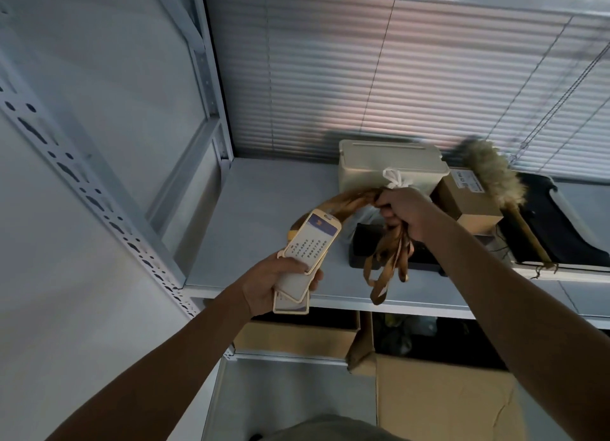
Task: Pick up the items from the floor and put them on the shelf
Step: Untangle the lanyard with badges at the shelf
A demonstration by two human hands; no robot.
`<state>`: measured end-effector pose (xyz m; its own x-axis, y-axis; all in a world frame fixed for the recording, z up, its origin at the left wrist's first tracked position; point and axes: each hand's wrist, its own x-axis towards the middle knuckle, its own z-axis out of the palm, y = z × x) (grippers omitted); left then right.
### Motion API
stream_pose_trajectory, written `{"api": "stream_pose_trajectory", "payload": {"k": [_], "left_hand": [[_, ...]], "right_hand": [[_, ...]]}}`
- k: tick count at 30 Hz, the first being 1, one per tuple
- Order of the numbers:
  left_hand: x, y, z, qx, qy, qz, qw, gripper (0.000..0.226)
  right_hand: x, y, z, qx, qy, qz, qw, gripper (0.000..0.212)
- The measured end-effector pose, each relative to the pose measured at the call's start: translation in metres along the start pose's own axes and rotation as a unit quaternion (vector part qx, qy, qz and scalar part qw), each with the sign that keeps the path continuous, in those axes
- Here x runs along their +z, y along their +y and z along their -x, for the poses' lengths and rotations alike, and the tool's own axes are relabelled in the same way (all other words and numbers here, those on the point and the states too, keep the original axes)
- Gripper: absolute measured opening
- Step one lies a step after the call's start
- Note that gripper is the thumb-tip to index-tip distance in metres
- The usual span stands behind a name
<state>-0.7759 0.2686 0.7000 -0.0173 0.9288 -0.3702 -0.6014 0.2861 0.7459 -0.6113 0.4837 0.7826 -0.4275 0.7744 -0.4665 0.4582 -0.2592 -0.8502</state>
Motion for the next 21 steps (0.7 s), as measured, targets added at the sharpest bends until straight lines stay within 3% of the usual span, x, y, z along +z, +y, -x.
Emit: {"api": "stream_pose_trajectory", "payload": {"k": [3,6,8,10,12,14,17,21], "left_hand": [[0.003,0.008,-0.005,0.002,0.003,0.011,1.000,0.043],[0.007,0.016,-0.010,0.016,0.004,-0.047,0.999,0.036],[0.008,0.019,-0.013,0.021,0.036,-0.105,0.994,0.035],[0.010,0.020,-0.015,0.013,0.055,-0.134,0.989,0.032],[0.014,0.021,-0.015,-0.009,0.085,-0.112,0.990,0.025],[0.015,0.022,-0.013,-0.029,0.107,-0.044,0.993,0.036],[0.009,0.024,-0.014,-0.031,0.123,0.010,0.992,0.061],[0.008,0.028,-0.019,-0.050,0.142,0.007,0.989,0.058]], "right_hand": [[0.020,0.015,-0.002,0.026,-0.037,0.075,0.996,0.018],[0.042,0.022,0.003,0.042,-0.113,0.020,0.993,0.037],[0.056,0.025,0.006,0.007,-0.144,-0.021,0.989,0.043],[0.068,0.029,0.006,-0.054,-0.116,-0.001,0.992,0.033],[0.073,0.030,0.003,-0.084,-0.087,0.030,0.992,0.022],[0.068,0.031,-0.001,-0.090,-0.093,0.034,0.991,0.020],[0.057,0.032,-0.006,-0.081,-0.151,0.013,0.985,0.020],[0.067,0.036,-0.002,-0.069,-0.202,0.038,0.976,0.019]]}}
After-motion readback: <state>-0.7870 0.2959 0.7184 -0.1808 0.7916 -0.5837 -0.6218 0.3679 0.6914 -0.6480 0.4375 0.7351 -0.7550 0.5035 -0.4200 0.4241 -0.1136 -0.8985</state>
